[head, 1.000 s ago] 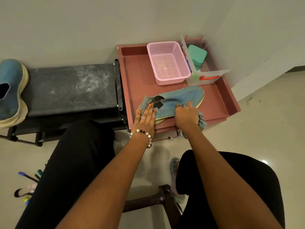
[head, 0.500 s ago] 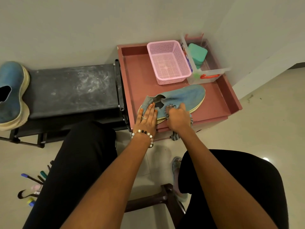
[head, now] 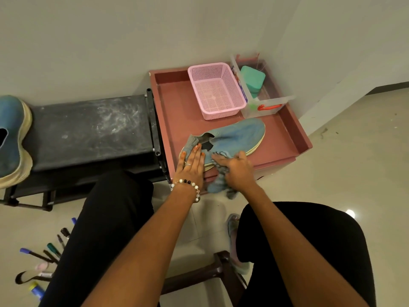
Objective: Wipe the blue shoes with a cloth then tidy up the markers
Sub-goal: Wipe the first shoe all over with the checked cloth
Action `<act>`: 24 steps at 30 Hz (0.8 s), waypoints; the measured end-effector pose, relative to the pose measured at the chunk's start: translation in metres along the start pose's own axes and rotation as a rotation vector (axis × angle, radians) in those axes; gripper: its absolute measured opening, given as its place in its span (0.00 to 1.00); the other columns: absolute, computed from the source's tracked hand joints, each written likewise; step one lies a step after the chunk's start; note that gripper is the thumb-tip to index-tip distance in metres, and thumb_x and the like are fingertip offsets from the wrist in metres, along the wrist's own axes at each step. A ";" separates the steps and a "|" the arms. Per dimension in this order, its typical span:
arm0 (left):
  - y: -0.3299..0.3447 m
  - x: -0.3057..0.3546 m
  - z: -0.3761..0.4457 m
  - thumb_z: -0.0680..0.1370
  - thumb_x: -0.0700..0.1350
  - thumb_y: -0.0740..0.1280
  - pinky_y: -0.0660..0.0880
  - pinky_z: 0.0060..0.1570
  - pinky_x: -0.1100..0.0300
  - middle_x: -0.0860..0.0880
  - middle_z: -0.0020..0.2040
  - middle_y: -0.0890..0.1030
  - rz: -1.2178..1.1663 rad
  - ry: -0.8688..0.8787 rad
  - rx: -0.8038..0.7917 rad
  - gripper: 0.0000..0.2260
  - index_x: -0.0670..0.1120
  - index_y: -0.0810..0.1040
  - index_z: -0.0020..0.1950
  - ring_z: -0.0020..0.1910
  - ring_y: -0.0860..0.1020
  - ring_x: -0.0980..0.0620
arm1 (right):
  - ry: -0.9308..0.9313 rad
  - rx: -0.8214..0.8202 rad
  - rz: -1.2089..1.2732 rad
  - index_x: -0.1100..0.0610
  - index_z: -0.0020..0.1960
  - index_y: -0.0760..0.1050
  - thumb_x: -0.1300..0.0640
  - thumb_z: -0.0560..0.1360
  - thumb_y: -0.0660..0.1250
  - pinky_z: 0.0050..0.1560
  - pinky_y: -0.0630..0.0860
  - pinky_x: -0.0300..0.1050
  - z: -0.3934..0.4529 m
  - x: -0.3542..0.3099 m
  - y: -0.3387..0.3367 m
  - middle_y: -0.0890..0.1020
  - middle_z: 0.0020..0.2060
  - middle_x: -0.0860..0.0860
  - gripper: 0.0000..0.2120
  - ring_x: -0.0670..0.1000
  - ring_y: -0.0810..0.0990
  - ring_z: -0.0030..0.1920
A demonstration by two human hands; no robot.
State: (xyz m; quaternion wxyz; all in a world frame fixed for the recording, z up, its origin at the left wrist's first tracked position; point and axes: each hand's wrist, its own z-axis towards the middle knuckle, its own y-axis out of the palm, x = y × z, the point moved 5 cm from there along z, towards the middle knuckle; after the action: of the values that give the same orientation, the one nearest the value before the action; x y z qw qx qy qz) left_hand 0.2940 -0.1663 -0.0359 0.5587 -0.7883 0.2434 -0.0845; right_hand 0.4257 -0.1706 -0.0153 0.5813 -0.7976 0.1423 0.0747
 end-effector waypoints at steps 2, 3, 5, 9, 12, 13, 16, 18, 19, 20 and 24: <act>-0.001 0.000 -0.001 0.81 0.40 0.48 0.35 0.73 0.43 0.40 0.76 0.32 -0.018 0.009 0.017 0.29 0.38 0.34 0.76 0.75 0.32 0.45 | 0.080 0.051 -0.118 0.39 0.70 0.66 0.55 0.78 0.61 0.57 0.67 0.47 0.000 0.024 -0.011 0.73 0.57 0.52 0.23 0.56 0.65 0.62; -0.002 -0.001 -0.001 0.81 0.39 0.47 0.35 0.73 0.44 0.40 0.76 0.32 -0.034 0.017 0.019 0.28 0.38 0.34 0.76 0.75 0.32 0.45 | 0.135 0.091 -0.168 0.41 0.69 0.68 0.57 0.78 0.59 0.57 0.66 0.49 0.002 0.030 -0.014 0.75 0.59 0.52 0.21 0.57 0.64 0.64; -0.003 -0.002 -0.003 0.81 0.38 0.46 0.36 0.73 0.44 0.41 0.76 0.34 -0.074 0.030 0.031 0.27 0.38 0.35 0.76 0.75 0.33 0.46 | 0.212 0.135 -0.228 0.48 0.64 0.72 0.60 0.78 0.57 0.58 0.64 0.51 0.009 0.026 -0.015 0.77 0.58 0.53 0.17 0.59 0.63 0.65; -0.003 -0.009 -0.006 0.78 0.38 0.56 0.37 0.74 0.44 0.40 0.76 0.35 -0.121 0.127 0.024 0.34 0.36 0.36 0.76 0.76 0.35 0.45 | 0.075 0.066 0.008 0.52 0.61 0.77 0.64 0.73 0.59 0.61 0.68 0.50 0.017 0.000 0.004 0.80 0.55 0.53 0.19 0.59 0.70 0.63; -0.005 -0.016 -0.008 0.77 0.37 0.59 0.34 0.72 0.47 0.41 0.77 0.36 -0.149 0.164 0.019 0.37 0.38 0.36 0.76 0.76 0.36 0.46 | 0.176 0.124 0.693 0.57 0.58 0.80 0.70 0.70 0.56 0.61 0.74 0.52 0.014 -0.002 -0.004 0.83 0.52 0.54 0.23 0.58 0.79 0.57; -0.005 -0.016 -0.008 0.77 0.37 0.59 0.33 0.71 0.48 0.41 0.77 0.36 -0.153 0.176 0.019 0.36 0.38 0.37 0.76 0.76 0.37 0.46 | 0.266 0.207 0.864 0.58 0.55 0.81 0.70 0.67 0.55 0.58 0.77 0.56 0.013 0.003 -0.009 0.84 0.49 0.55 0.23 0.58 0.80 0.53; -0.009 -0.014 -0.007 0.78 0.38 0.58 0.34 0.71 0.46 0.40 0.78 0.40 -0.141 0.189 0.024 0.34 0.38 0.41 0.77 0.77 0.40 0.45 | 0.290 0.413 0.859 0.59 0.53 0.81 0.69 0.64 0.56 0.52 0.78 0.57 0.008 0.005 -0.024 0.84 0.44 0.55 0.23 0.59 0.80 0.48; -0.014 -0.013 -0.009 0.80 0.38 0.56 0.38 0.73 0.46 0.40 0.78 0.45 -0.137 0.184 0.033 0.29 0.38 0.46 0.77 0.77 0.44 0.45 | 0.151 0.473 0.551 0.61 0.54 0.80 0.71 0.65 0.59 0.51 0.76 0.55 0.005 -0.007 -0.026 0.82 0.46 0.58 0.21 0.61 0.76 0.48; -0.017 -0.013 -0.010 0.81 0.38 0.55 0.39 0.73 0.46 0.40 0.78 0.48 -0.129 0.176 0.048 0.27 0.38 0.49 0.77 0.78 0.46 0.45 | 0.084 0.463 0.388 0.61 0.55 0.79 0.71 0.65 0.61 0.51 0.73 0.54 0.003 -0.016 -0.022 0.82 0.48 0.58 0.21 0.61 0.74 0.49; -0.019 -0.012 -0.011 0.82 0.39 0.54 0.40 0.73 0.46 0.41 0.78 0.50 -0.120 0.166 0.069 0.24 0.38 0.51 0.77 0.78 0.47 0.46 | 0.007 0.428 0.246 0.60 0.57 0.78 0.70 0.65 0.62 0.50 0.72 0.53 0.002 -0.027 -0.013 0.81 0.51 0.57 0.22 0.60 0.72 0.50; -0.018 -0.013 -0.015 0.82 0.39 0.53 0.39 0.73 0.46 0.43 0.78 0.52 -0.102 0.132 0.085 0.24 0.39 0.52 0.77 0.78 0.47 0.48 | -0.268 0.288 -0.065 0.57 0.58 0.79 0.65 0.61 0.73 0.43 0.74 0.52 0.001 -0.043 0.016 0.80 0.55 0.51 0.26 0.59 0.72 0.48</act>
State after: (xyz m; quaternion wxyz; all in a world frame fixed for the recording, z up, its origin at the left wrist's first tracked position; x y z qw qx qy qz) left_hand 0.2815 -0.1683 -0.0124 0.5694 -0.7679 0.2356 -0.1750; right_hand 0.3802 -0.1682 -0.0184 0.7054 -0.6932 0.0470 0.1405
